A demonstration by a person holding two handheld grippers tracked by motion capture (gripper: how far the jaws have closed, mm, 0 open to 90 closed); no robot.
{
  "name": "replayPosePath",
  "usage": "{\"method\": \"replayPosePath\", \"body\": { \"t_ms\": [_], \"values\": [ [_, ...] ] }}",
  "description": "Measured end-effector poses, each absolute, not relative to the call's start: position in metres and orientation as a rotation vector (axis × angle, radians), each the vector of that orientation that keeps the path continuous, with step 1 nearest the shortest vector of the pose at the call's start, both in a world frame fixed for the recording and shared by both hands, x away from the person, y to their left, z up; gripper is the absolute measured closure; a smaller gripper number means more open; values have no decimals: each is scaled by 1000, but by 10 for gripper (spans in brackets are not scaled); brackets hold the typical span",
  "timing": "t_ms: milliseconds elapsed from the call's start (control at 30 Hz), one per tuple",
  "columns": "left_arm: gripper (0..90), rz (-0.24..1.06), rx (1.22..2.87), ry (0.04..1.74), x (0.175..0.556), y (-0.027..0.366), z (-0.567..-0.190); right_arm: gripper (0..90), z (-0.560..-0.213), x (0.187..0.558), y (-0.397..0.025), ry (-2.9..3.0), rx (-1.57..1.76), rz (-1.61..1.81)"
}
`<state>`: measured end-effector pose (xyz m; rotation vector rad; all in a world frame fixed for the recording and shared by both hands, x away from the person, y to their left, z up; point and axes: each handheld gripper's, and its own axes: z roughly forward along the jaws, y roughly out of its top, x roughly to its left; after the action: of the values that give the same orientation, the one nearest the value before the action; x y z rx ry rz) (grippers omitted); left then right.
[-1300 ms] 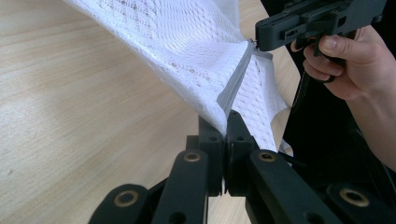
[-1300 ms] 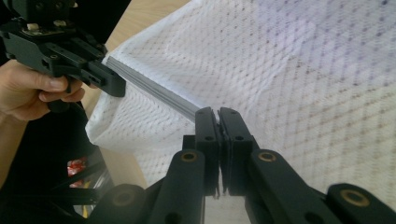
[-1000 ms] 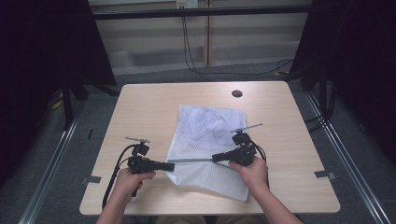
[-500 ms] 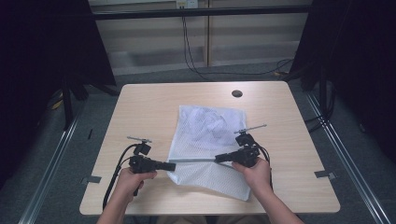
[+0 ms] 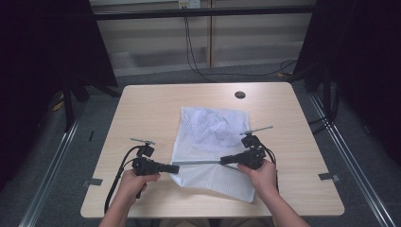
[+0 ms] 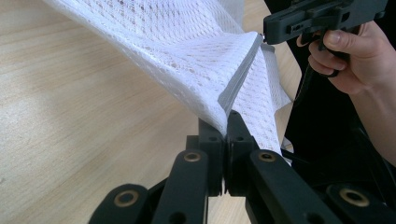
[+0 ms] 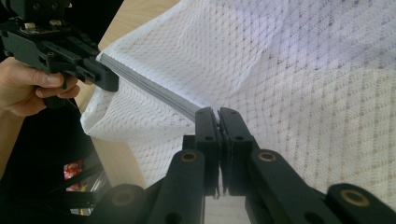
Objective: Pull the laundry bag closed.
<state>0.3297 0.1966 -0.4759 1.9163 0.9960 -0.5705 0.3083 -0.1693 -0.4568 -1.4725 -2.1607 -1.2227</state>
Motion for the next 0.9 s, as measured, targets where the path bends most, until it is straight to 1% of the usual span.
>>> {"method": "replayPosePath", "body": {
  "t_ms": [900],
  "values": [
    [885, -573, 1915, 995, 329, 197, -475, 868, -455, 306, -190, -2172, -1503, -1222]
  ]
}}
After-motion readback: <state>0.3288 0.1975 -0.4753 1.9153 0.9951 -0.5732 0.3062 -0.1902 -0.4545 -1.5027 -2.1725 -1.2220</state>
